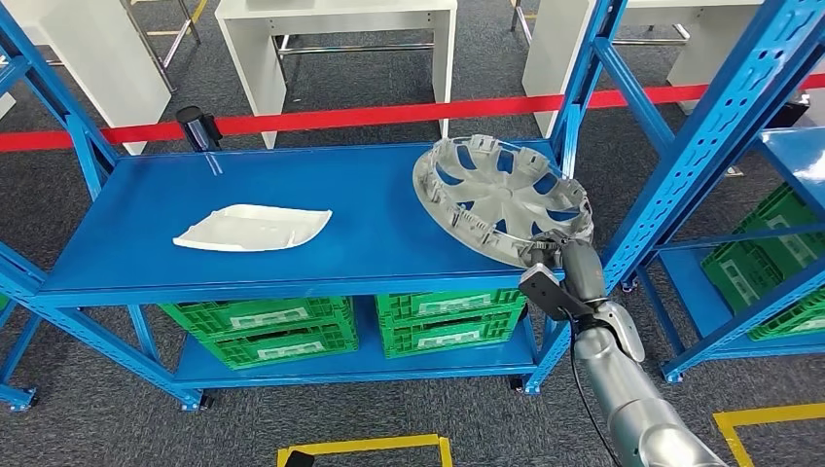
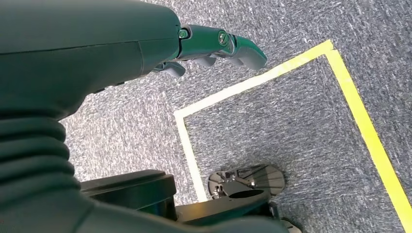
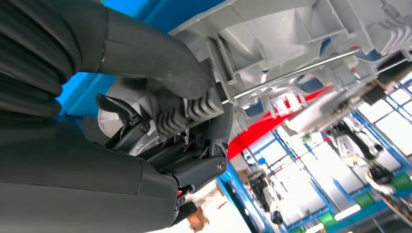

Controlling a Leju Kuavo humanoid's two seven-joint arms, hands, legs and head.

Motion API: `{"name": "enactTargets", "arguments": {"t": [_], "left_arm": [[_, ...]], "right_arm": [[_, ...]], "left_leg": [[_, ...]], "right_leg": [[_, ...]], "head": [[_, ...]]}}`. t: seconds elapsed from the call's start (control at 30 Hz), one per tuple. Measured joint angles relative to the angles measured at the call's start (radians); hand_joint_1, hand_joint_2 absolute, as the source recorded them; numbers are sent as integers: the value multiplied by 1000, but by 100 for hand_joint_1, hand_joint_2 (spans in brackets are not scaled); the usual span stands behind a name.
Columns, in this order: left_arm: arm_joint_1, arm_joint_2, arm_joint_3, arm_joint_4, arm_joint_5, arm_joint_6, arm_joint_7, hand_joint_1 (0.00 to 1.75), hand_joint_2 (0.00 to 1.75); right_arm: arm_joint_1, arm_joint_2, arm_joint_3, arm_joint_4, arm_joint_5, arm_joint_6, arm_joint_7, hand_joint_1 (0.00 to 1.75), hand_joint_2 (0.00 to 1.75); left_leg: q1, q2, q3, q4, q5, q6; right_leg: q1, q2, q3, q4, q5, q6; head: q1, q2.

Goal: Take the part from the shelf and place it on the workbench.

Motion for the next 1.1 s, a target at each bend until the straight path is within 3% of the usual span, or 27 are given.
{"name": "enactTargets", "arguments": {"t": [0.27, 0.5, 0.83, 1.1], "left_arm": [[-8, 2, -1, 0, -10, 10, 9, 0, 175], [-7, 4, -4, 0, -34, 15, 27, 0, 175], [-2, 10, -14, 0, -64, 14, 52, 0, 175], [-6, 11, -21, 0, -76, 17, 48, 0, 175]], "right_arm": [[23, -5, -8, -92, -115, 29, 1, 175, 175], [100, -18, 0, -268, -350, 168, 1, 175, 175], [228, -52, 0, -598, -636, 665, 7, 175, 175], [284, -77, 9, -801, -852, 1064, 86, 175, 175]], "left_leg": [[0, 0, -1, 0, 0, 0], [0, 0, -3, 0, -1, 1], [0, -1, -3, 0, -2, 1], [0, -1, -3, 0, -3, 1]], "right_leg": [[0, 0, -1, 0, 0, 0], [0, 0, -2, 0, -1, 1], [0, 0, -3, 0, -2, 2], [0, 0, -3, 0, -2, 2]], "head": [[0, 0], [0, 0], [0, 0], [0, 0]]}}
